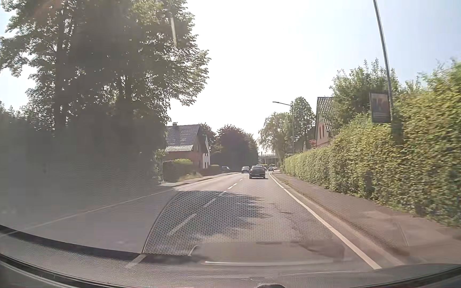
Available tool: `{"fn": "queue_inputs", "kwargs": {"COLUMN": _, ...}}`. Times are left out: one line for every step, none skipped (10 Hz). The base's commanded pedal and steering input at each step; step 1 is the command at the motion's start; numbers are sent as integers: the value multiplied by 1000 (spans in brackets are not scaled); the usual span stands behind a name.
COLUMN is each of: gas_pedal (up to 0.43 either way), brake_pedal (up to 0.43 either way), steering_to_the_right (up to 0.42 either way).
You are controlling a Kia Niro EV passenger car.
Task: Follow the waypoints while adhering to traffic rules and regulations
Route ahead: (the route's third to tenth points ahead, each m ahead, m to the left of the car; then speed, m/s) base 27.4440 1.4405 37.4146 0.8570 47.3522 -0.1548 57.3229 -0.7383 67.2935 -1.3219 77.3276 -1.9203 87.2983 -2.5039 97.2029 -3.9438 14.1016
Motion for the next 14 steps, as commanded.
{"fn": "queue_inputs", "kwargs": {"gas_pedal": 177, "brake_pedal": 0, "steering_to_the_right": 7}}
{"fn": "queue_inputs", "kwargs": {"gas_pedal": 177, "brake_pedal": 0, "steering_to_the_right": 8}}
{"fn": "queue_inputs", "kwargs": {"gas_pedal": 177, "brake_pedal": 0, "steering_to_the_right": 8}}
{"fn": "queue_inputs", "kwargs": {"gas_pedal": 177, "brake_pedal": 0, "steering_to_the_right": 8}}
{"fn": "queue_inputs", "kwargs": {"gas_pedal": 177, "brake_pedal": 0, "steering_to_the_right": 9}}
{"fn": "queue_inputs", "kwargs": {"gas_pedal": 177, "brake_pedal": 0, "steering_to_the_right": 8}}
{"fn": "queue_inputs", "kwargs": {"gas_pedal": 177, "brake_pedal": 0, "steering_to_the_right": 8}}
{"fn": "queue_inputs", "kwargs": {"gas_pedal": 177, "brake_pedal": 0, "steering_to_the_right": 6}}
{"fn": "queue_inputs", "kwargs": {"gas_pedal": 177, "brake_pedal": 0, "steering_to_the_right": 6}}
{"fn": "queue_inputs", "kwargs": {"gas_pedal": 169, "brake_pedal": 0, "steering_to_the_right": 6}}
{"fn": "queue_inputs", "kwargs": {"gas_pedal": 169, "brake_pedal": 0, "steering_to_the_right": 6}}
{"fn": "queue_inputs", "kwargs": {"gas_pedal": 169, "brake_pedal": 0, "steering_to_the_right": 5}}
{"fn": "queue_inputs", "kwargs": {"gas_pedal": 169, "brake_pedal": 0, "steering_to_the_right": 5}}
{"fn": "queue_inputs", "kwargs": {"gas_pedal": 138, "brake_pedal": 0, "steering_to_the_right": 5}}
